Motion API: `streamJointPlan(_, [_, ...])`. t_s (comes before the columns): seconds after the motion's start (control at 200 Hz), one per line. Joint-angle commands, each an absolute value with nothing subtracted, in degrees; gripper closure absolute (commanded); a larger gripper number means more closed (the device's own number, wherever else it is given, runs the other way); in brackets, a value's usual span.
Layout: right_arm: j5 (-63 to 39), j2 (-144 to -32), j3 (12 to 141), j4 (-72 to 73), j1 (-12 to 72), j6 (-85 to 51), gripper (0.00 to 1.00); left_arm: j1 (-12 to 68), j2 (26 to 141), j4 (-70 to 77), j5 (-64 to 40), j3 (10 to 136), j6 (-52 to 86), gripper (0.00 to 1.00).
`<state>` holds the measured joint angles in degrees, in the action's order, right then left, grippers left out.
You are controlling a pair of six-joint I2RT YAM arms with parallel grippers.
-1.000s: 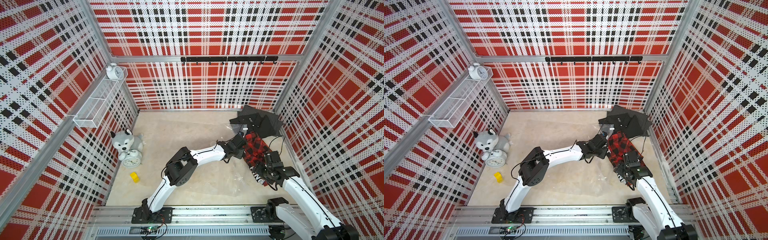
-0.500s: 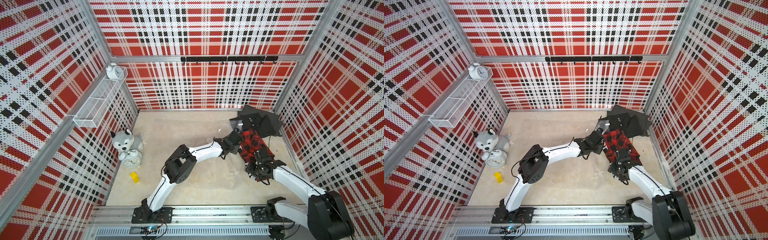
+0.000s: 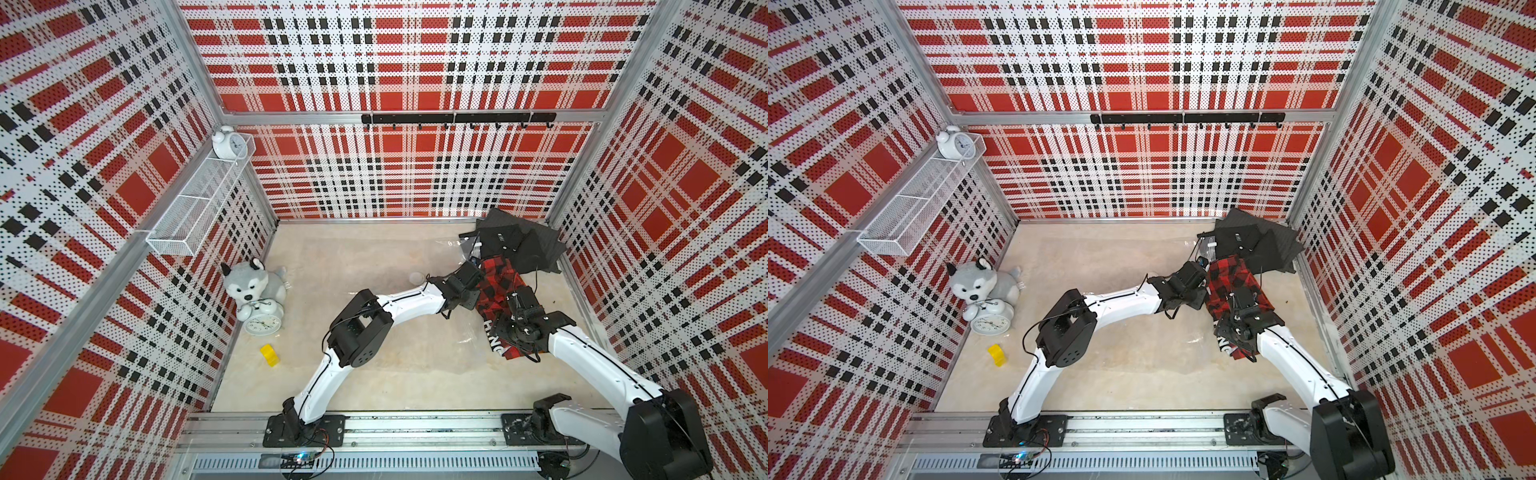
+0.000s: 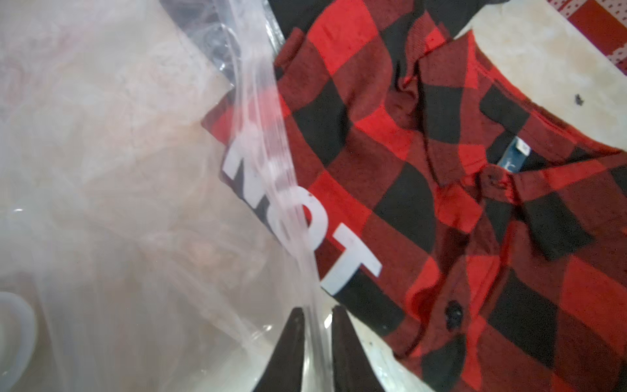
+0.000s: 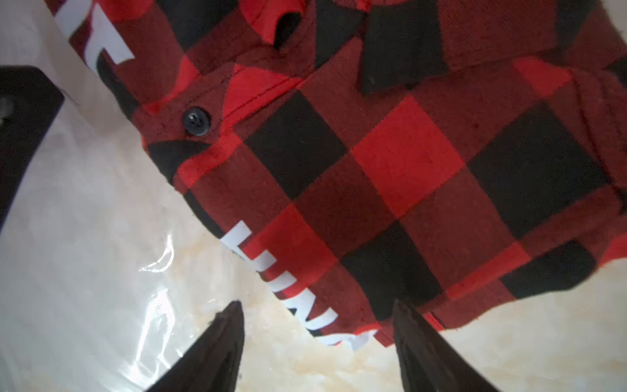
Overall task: Place the folded shirt into the vacuum bag
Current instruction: Place the shirt in the vacuum bag.
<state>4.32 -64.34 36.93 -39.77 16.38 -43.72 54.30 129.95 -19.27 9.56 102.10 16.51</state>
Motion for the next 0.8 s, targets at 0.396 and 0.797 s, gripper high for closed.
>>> streamJointPlan(0.396, [5.53, -70.25, 38.8, -40.25, 19.41, -39.68, 0.33, 58.25, 124.83, -16.14, 4.1, 94.43, 24.2, 0.64])
streamJointPlan(0.797, [7.33, -72.35, 39.67, -40.1, 21.45, -39.81, 0.33, 59.23, 119.53, -14.41, 5.54, 88.05, 26.53, 0.59])
